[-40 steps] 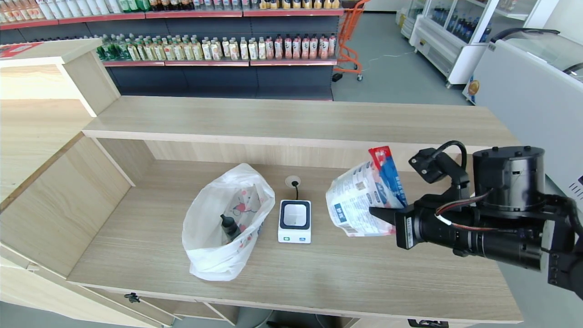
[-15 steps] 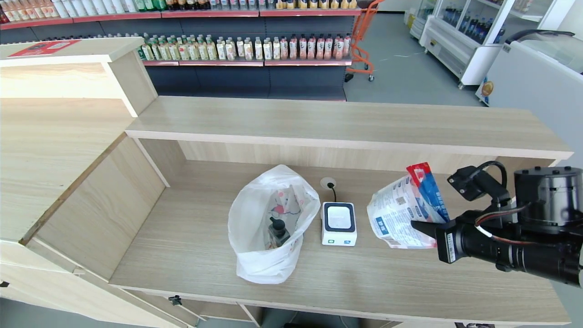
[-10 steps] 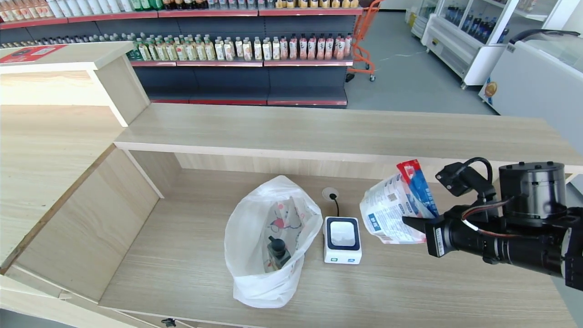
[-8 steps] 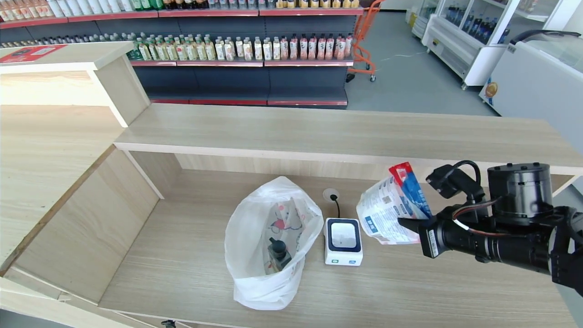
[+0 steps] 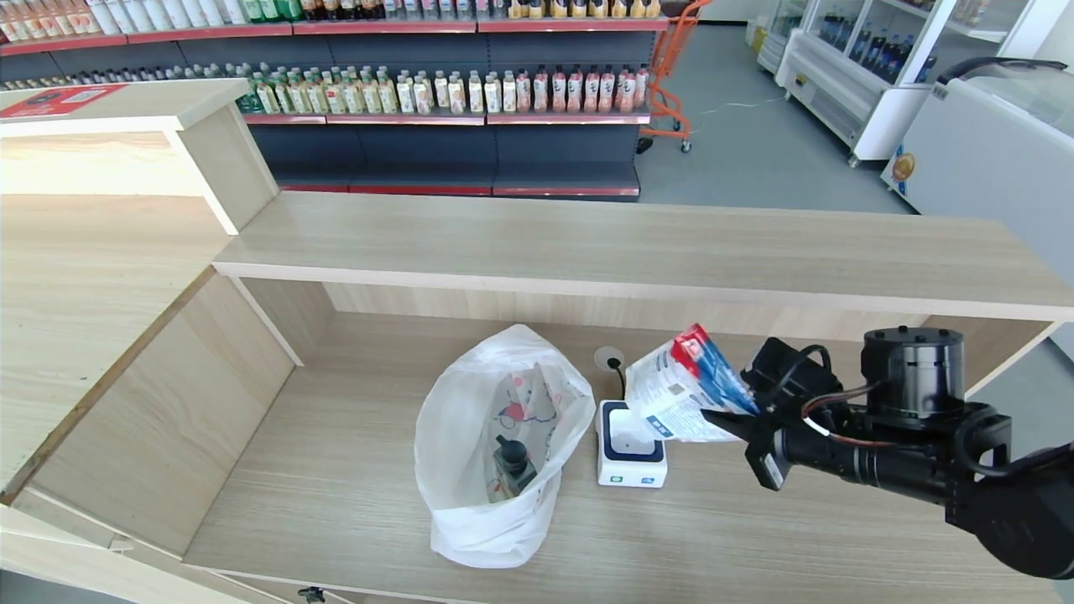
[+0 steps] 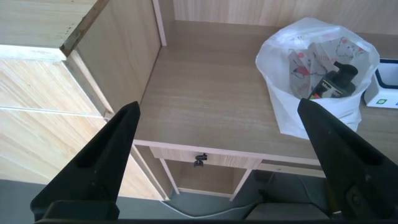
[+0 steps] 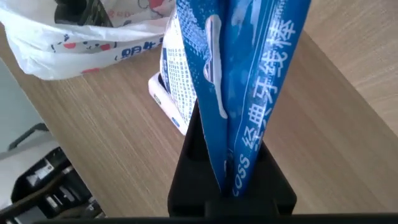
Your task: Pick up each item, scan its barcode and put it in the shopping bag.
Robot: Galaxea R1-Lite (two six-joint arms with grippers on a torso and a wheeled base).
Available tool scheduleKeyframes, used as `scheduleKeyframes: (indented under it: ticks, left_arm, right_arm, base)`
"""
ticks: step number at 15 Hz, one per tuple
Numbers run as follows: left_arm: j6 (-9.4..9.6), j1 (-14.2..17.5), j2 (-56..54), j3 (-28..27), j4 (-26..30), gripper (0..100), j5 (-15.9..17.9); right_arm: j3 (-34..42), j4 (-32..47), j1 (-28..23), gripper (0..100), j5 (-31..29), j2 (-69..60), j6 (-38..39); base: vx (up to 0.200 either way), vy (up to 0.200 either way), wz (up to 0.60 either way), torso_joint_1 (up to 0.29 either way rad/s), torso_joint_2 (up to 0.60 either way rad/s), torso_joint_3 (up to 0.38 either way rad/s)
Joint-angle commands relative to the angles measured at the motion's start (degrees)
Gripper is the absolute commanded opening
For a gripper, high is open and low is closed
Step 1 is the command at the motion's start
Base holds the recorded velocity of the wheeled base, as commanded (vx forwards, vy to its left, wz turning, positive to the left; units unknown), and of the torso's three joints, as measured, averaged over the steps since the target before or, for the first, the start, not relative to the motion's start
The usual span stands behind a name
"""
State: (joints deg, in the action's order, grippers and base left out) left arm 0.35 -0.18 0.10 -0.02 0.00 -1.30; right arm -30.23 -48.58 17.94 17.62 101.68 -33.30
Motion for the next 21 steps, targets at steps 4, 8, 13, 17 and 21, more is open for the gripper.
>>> scheduleKeyframes:
  ticks: [4,8,13,17,21]
  left_arm:
    - [0.0,0.01,-0.01,0.02,0.0,100,-0.01]
    - [0.0,0.01,-0.01,0.02,0.0,100,-0.01]
    - [0.0,0.01,-0.01,0.02,0.0,100,-0.01]
    - [0.0,0.01,-0.01,0.02,0.0,100,-0.01]
    - [0.0,0.01,-0.01,0.02,0.0,100,-0.01]
  right_arm:
    - [0.79,-8.29,-5.29,0,9.81,10.38,-16.35]
    - [-1.85,-15.23,-5.73,0,12.62,17.41,-18.64]
    - [-3.78,-23.84,-5.02,0,17.89,25.5,-19.61]
    - [-5.89,-27.53,-5.2,0,19.39,29.01,-20.57]
    - [-7.47,-28.41,-5.11,0,20.44,30.42,-20.75]
  base:
    - [0.0,0.0,0.0,0.0,0.0,0.0]
    - [0.0,0.0,0.0,0.0,0.0,0.0]
    - [0.0,0.0,0.0,0.0,0.0,0.0]
    - [0.0,0.0,0.0,0.0,0.0,0.0]
    - [0.0,0.0,0.0,0.0,0.0,0.0]
